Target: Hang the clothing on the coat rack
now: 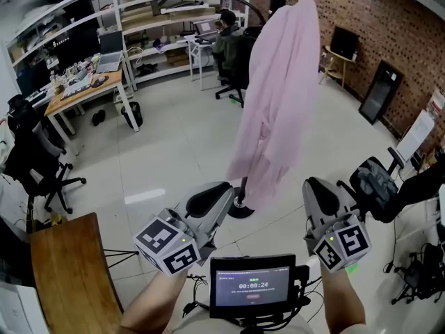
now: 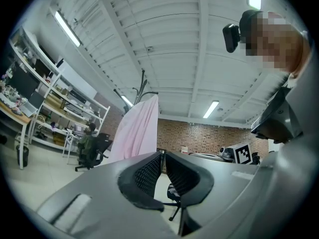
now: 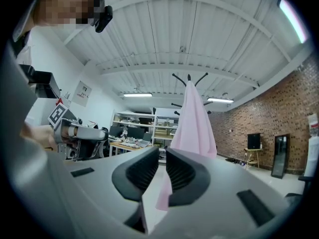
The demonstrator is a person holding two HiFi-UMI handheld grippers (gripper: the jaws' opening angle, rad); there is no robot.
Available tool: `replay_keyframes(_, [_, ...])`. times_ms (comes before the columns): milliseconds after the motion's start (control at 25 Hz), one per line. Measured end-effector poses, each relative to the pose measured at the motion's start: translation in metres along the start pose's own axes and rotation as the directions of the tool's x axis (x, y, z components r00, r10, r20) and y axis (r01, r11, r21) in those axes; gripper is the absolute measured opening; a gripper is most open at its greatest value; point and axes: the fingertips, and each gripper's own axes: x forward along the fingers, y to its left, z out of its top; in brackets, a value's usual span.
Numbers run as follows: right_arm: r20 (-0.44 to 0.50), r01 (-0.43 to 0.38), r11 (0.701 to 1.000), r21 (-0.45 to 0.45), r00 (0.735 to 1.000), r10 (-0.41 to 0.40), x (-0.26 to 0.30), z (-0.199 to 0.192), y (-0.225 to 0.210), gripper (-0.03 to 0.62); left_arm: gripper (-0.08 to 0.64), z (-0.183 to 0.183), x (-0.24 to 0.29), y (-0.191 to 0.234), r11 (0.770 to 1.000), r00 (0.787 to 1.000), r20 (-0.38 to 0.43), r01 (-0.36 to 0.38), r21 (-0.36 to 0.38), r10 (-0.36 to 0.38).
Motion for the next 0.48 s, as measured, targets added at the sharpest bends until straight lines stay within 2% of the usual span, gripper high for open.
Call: replay_keyframes(480, [-0.027, 0.021, 0.999, 0.031, 0.999, -0.020, -0.011, -0.017, 0.003, 0.038, 0.023, -0.016, -0.012, -0.003, 1.000, 0.999, -0.033, -0.009, -0.028, 0.008])
